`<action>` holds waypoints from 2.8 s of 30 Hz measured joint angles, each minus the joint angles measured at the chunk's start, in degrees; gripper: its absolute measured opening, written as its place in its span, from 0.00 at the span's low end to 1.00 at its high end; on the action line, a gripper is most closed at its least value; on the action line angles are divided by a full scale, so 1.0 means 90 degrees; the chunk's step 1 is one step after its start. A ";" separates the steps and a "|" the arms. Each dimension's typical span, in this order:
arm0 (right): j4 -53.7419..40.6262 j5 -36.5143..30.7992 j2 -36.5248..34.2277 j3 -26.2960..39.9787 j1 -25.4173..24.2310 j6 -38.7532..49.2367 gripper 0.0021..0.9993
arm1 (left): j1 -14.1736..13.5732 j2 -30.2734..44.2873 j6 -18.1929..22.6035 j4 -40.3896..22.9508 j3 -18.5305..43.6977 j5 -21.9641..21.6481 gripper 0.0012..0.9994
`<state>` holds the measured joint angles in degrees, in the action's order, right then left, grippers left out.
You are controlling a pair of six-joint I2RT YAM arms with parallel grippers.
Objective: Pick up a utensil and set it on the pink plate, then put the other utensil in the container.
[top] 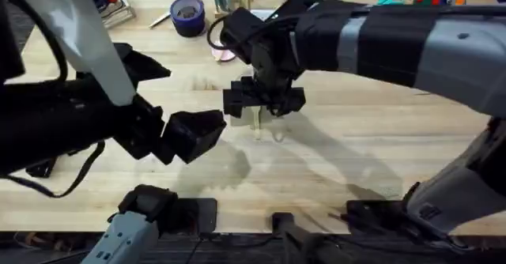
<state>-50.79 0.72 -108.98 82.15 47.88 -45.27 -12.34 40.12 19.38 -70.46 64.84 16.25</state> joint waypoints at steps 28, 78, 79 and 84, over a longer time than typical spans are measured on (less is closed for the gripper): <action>0.0110 -0.0227 -0.0486 0.0117 0.0002 -0.0115 1.00 | 0.0000 0.0000 0.0002 0.0000 0.0000 0.0032 0.99; 0.0197 -0.0844 -0.0528 0.0134 0.0279 -0.0452 0.04 | 0.0000 0.0000 0.0019 0.0000 0.0000 0.0034 0.99; 0.0196 -0.0846 -0.0528 0.0134 0.0279 -0.0448 0.04 | 0.0000 0.0000 0.0019 0.0000 0.0000 0.0034 0.99; 0.0195 -0.0842 -0.0528 0.0136 0.0281 -0.0447 0.03 | 0.0000 0.0000 0.0019 0.0000 0.0000 0.0034 0.99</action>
<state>-49.04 -6.85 -113.73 83.37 50.41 -49.30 -12.34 40.12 19.55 -70.46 64.84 16.56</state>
